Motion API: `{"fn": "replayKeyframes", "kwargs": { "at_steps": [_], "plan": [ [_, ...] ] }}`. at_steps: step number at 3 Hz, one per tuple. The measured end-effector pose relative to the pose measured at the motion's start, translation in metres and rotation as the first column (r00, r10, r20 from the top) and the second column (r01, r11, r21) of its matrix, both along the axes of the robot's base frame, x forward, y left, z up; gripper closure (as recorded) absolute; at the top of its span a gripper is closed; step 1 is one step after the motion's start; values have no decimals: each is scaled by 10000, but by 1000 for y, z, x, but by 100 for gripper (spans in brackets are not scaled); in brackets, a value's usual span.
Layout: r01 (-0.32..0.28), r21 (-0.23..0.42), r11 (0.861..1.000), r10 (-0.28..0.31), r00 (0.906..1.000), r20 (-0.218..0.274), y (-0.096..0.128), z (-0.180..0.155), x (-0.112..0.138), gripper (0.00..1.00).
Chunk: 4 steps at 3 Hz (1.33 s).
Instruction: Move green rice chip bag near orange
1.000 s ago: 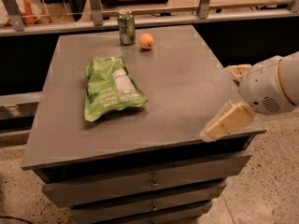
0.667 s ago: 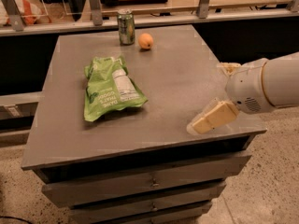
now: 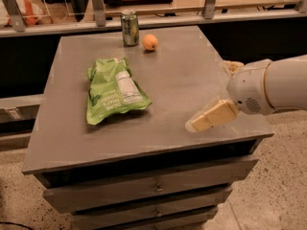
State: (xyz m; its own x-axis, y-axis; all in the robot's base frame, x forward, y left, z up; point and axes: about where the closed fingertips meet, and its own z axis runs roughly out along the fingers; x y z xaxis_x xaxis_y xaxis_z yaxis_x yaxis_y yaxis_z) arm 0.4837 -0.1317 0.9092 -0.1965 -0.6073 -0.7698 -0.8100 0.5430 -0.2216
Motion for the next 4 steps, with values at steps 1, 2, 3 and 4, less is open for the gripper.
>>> {"fn": "replayKeyframes", "kwargs": {
  "at_steps": [1,2,3,4],
  "plan": [
    [-591,812,9949,578,9982,181,26,1,15,0],
    [-1011,1540,9829,974,9948,312,56,-4,29,0],
    [-1398,1837,9730,1411,9900,64,81,-20,42,0],
    [-1702,2136,9620,1798,9833,-263,105,-40,57,0]
  ]
}}
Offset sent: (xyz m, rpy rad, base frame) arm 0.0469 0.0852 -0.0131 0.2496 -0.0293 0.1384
